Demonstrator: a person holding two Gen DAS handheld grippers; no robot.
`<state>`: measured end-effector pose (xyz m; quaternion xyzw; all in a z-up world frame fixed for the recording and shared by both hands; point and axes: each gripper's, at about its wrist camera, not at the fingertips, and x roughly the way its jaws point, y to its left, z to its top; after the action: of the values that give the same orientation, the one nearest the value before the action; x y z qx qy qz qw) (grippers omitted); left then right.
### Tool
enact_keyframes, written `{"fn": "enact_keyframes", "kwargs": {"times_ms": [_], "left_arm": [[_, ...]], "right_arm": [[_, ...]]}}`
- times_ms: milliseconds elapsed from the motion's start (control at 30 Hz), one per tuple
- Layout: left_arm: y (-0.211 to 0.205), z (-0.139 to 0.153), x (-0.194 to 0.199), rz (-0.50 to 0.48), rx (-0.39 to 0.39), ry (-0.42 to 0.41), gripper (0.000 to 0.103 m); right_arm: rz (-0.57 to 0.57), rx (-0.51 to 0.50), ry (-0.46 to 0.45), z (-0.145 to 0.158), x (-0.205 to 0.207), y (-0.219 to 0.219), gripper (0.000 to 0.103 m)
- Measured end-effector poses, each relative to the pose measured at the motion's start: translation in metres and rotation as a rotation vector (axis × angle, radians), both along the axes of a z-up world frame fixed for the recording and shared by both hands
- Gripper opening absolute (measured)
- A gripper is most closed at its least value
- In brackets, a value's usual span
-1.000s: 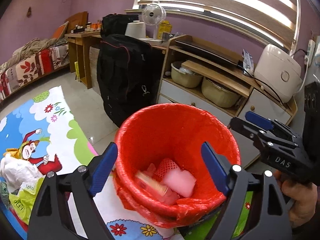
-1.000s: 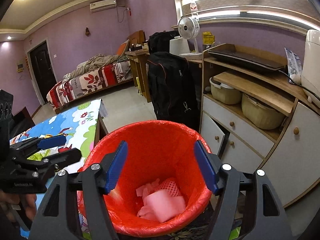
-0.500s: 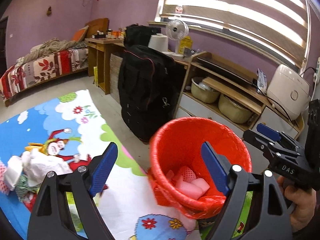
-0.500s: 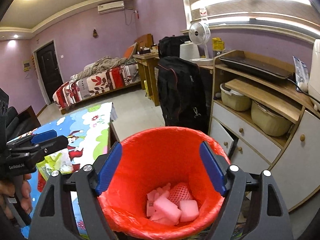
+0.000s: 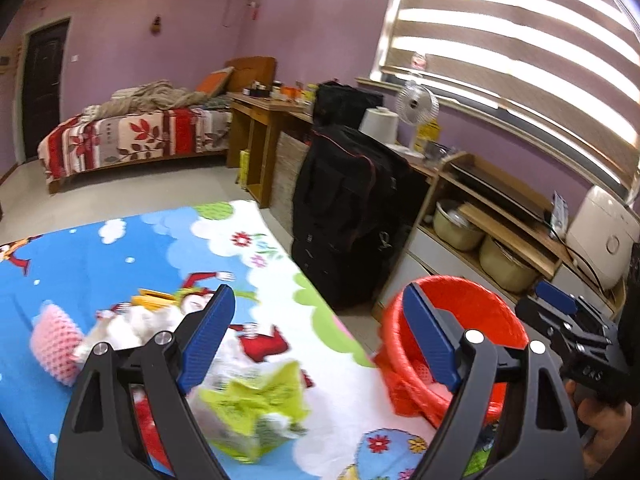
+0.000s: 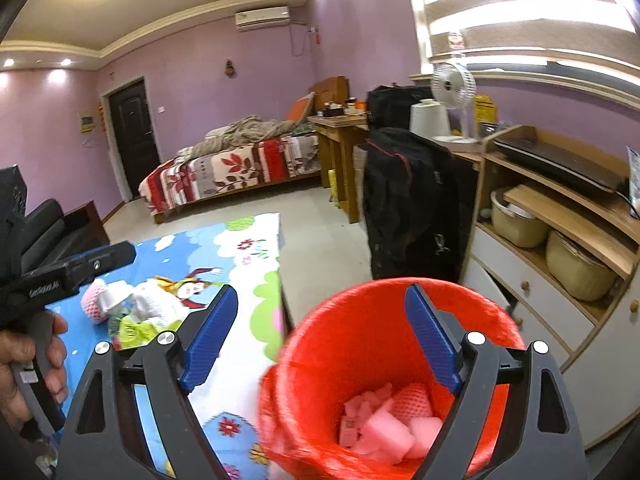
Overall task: Collect trash
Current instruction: 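Move both grippers back to the trash pile on the bedspread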
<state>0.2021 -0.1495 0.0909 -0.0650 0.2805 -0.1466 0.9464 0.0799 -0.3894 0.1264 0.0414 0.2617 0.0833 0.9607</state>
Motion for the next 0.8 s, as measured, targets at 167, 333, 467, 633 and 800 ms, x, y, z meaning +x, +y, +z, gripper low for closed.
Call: {"fn": "enact_keyframes", "kwargs": {"times_ms": [167, 333, 467, 633, 800], "left_arm": [[0.042, 0.005, 0.0, 0.082, -0.024, -0.005, 0.084], [0.083, 0.005, 0.003, 0.157, -0.031, 0.004, 0.085], [0.113, 0.002, 0.005, 0.214, -0.051, 0.017, 0.087], [0.142, -0.008, 0.007, 0.268, -0.064, 0.045, 0.087], [0.155, -0.027, 0.007, 0.281, -0.051, 0.088, 0.089]], "right_arm": [[0.059, -0.005, -0.005, 0.004, 0.004, 0.028, 0.084], [0.125, -0.01, 0.001, 0.004, 0.008, 0.06, 0.084], [0.179, -0.02, 0.01, 0.002, 0.011, 0.085, 0.084], [0.237, -0.033, 0.024, -0.003, 0.01, 0.113, 0.084], [0.294, -0.038, 0.058, -0.016, 0.011, 0.14, 0.084]]}}
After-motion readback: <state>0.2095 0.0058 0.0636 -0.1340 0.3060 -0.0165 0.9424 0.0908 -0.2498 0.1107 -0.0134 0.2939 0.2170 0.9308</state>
